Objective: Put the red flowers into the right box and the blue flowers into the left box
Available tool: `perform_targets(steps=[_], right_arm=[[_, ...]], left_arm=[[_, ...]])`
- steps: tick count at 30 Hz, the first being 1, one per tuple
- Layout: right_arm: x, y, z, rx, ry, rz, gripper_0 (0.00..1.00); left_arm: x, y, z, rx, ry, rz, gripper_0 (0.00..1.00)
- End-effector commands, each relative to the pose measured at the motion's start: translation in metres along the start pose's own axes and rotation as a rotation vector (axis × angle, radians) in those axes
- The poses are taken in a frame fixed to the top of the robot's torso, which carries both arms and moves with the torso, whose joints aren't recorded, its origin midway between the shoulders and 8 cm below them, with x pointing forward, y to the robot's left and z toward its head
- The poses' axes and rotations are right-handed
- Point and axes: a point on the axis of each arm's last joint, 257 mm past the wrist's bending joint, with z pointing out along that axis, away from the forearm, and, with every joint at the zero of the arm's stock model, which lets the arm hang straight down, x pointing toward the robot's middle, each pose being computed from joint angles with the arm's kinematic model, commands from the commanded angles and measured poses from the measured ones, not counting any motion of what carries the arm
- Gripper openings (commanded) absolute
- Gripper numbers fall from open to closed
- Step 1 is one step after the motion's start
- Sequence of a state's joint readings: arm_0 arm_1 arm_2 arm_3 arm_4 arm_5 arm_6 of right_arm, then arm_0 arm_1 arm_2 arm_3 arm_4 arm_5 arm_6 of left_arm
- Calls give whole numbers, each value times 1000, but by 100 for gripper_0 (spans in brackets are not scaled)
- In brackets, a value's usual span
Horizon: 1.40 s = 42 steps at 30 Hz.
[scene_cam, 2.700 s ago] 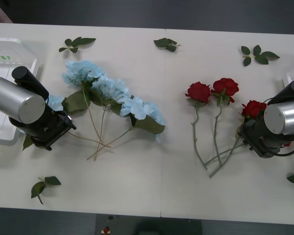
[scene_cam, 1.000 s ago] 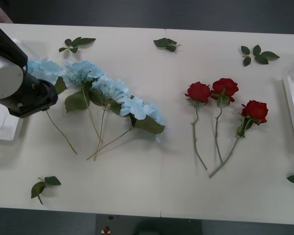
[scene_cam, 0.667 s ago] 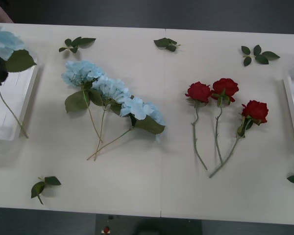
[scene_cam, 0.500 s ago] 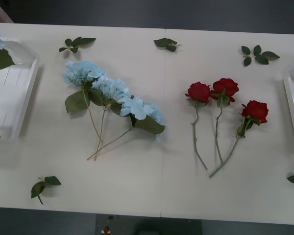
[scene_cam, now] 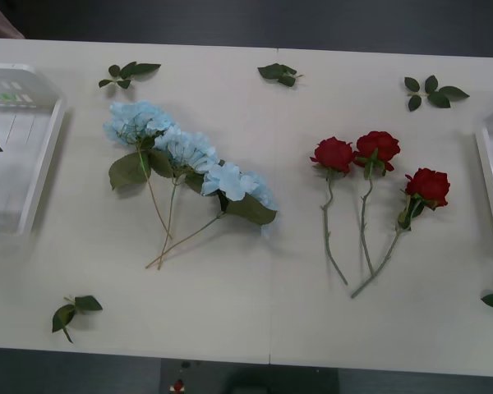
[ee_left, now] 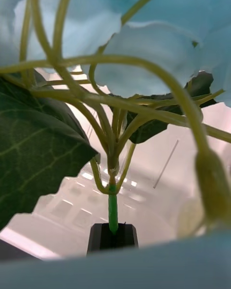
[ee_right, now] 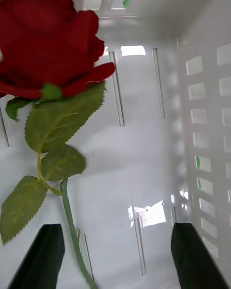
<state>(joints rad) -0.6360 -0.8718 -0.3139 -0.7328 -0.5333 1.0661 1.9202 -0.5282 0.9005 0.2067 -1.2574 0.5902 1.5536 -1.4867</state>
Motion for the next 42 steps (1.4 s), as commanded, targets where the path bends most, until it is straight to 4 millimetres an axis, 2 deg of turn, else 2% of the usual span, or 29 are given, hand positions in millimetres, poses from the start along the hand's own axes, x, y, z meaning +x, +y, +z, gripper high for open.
perform_targets(steps=[1,6,7,11,12,13,14,15,17,20,25,30,36,42], right_arm=[[-15,17,-23,-51,7,-75,93],[-16,37,-52,-137,49,-75,93],[-14,47,-61,-175,69,-72,93],[-10,62,-75,-227,104,-56,93],[-7,75,-82,-252,126,-45,93],[-6,88,-88,-268,141,-41,93],[-5,93,-90,-270,146,-40,93],[-2,102,-93,-274,155,-34,93],[1,118,-100,-275,156,-17,93],[10,141,-106,-278,151,18,93],[34,176,-112,-280,164,81,93],[65,207,-109,-273,199,156,93],[90,241,-99,-271,216,199,93],[99,269,-83,-250,188,192,93]], left_arm=[[-10,37,2,-57,-51,76,0],[-6,44,12,-57,-46,82,0],[-6,45,12,-58,-47,85,0],[-6,46,12,-62,-46,92,1],[-7,46,12,-63,-48,98,16],[-7,45,12,-61,-50,102,37],[-8,45,12,-60,-53,105,44],[-9,44,12,-57,-56,108,56],[-10,41,12,-45,-63,114,71],[-14,33,10,-12,-76,117,82],[-20,27,2,14,-97,134,89],[-22,-1,-21,88,-100,143,100],[-16,-36,-49,153,-75,73,100],[-7,-74,-65,184,-59,50,100]])
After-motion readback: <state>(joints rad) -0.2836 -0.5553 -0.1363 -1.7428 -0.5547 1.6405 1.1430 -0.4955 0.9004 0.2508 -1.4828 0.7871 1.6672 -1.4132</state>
